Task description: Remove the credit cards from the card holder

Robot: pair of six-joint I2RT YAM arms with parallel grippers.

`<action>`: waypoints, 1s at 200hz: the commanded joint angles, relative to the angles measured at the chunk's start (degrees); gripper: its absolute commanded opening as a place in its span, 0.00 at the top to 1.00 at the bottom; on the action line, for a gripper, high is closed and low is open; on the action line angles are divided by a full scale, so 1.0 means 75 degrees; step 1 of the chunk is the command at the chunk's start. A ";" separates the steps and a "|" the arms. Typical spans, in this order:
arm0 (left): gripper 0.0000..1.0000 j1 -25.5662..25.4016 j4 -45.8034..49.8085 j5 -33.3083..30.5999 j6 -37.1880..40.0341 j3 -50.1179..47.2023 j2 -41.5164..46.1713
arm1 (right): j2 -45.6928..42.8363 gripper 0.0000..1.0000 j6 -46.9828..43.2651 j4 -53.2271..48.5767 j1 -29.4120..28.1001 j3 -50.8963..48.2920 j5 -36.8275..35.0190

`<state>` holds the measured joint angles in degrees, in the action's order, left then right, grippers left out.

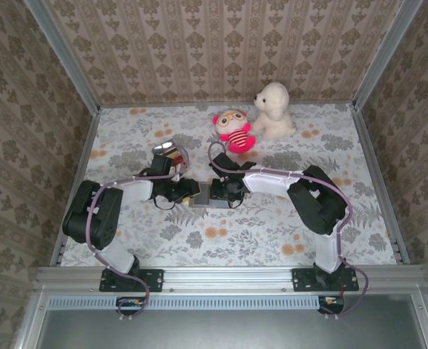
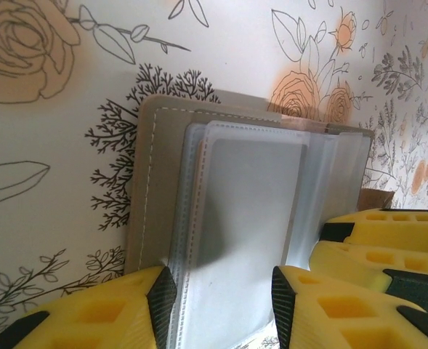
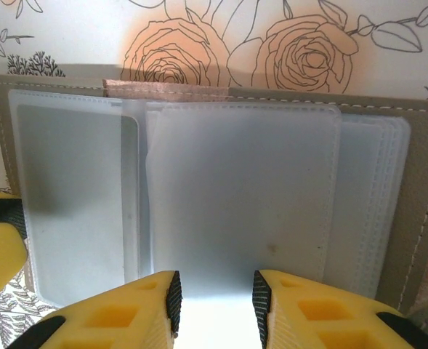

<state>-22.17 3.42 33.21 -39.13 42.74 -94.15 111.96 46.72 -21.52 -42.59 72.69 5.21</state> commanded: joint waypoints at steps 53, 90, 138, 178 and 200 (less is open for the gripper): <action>0.64 -0.0159 0.0581 0.0207 0.0513 0.0353 -0.0010 | 0.0459 0.63 0.0040 -0.0437 -0.0001 0.0070 0.0131; 0.66 -0.0149 0.0663 0.0213 0.0577 0.0430 0.0253 | 0.0467 0.63 0.0015 -0.0448 -0.0003 0.0075 0.0126; 0.70 -0.0149 0.0629 0.0369 0.0636 0.0428 0.0360 | 0.0466 0.63 0.0019 -0.0424 -0.0002 0.0084 0.0149; 0.72 -0.0149 0.0416 0.0435 0.0579 0.0385 0.0282 | 0.0429 0.63 0.0029 -0.0357 0.0003 0.0037 0.0195; 0.74 -0.0155 0.0335 0.0635 0.0535 0.0379 0.0168 | 0.0348 0.63 0.0023 -0.0224 -0.0005 0.0016 0.0326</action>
<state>-22.90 7.09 35.57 -35.90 44.77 -92.77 112.57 46.72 -21.65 -42.59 73.41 6.11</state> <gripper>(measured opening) 0.277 0.370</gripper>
